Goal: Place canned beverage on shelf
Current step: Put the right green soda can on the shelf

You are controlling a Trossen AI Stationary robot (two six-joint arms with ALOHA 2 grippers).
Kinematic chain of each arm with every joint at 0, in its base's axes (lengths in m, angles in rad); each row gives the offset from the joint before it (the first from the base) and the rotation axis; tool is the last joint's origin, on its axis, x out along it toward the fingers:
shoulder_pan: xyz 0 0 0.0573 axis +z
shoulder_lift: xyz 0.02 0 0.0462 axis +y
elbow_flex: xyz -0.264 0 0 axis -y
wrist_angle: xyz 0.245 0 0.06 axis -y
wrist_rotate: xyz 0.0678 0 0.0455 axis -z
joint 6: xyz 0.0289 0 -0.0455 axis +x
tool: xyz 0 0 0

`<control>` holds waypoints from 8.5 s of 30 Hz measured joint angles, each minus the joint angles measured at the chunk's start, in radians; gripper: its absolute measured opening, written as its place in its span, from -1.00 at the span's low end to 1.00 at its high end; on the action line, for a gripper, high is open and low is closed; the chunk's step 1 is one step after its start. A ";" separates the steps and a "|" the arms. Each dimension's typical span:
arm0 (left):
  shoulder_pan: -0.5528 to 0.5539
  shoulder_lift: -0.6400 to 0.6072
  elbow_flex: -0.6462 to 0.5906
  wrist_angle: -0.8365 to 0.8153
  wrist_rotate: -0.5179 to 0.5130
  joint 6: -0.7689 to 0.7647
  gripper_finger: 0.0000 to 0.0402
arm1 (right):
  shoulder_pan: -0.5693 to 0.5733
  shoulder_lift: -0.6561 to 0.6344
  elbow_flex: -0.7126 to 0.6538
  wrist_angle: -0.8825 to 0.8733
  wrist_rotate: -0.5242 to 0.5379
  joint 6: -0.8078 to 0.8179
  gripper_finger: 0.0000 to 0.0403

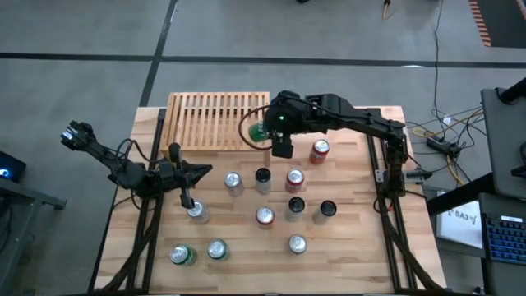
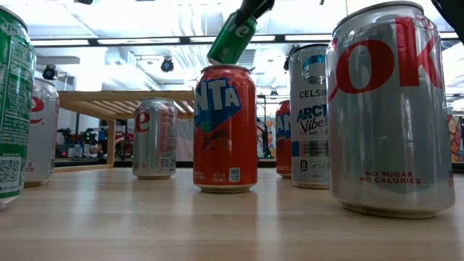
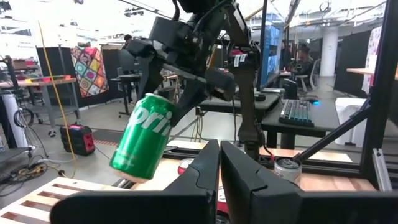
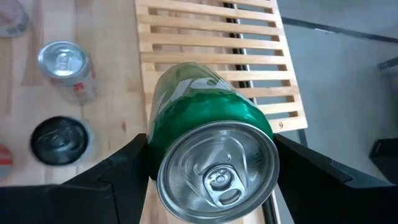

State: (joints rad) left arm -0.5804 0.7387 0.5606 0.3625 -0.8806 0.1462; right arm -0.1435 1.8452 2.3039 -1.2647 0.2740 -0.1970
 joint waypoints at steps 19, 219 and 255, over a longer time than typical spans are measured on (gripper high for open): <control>0.000 0.002 0.000 0.021 0.000 -0.060 -1.00 | -0.010 0.060 0.007 0.144 -0.012 -0.031 0.37; 0.280 0.301 0.019 0.041 -0.013 -0.110 0.10 | -0.036 0.005 0.051 0.135 0.003 0.174 0.62; 0.479 0.296 0.339 -0.397 0.314 0.172 -1.00 | 0.083 -0.423 -1.150 1.345 0.091 0.204 -0.95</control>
State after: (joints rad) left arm -0.1018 1.0344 0.8995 -0.0349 -0.5671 0.3186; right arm -0.0606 1.4221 1.1537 0.0798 0.3647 0.0071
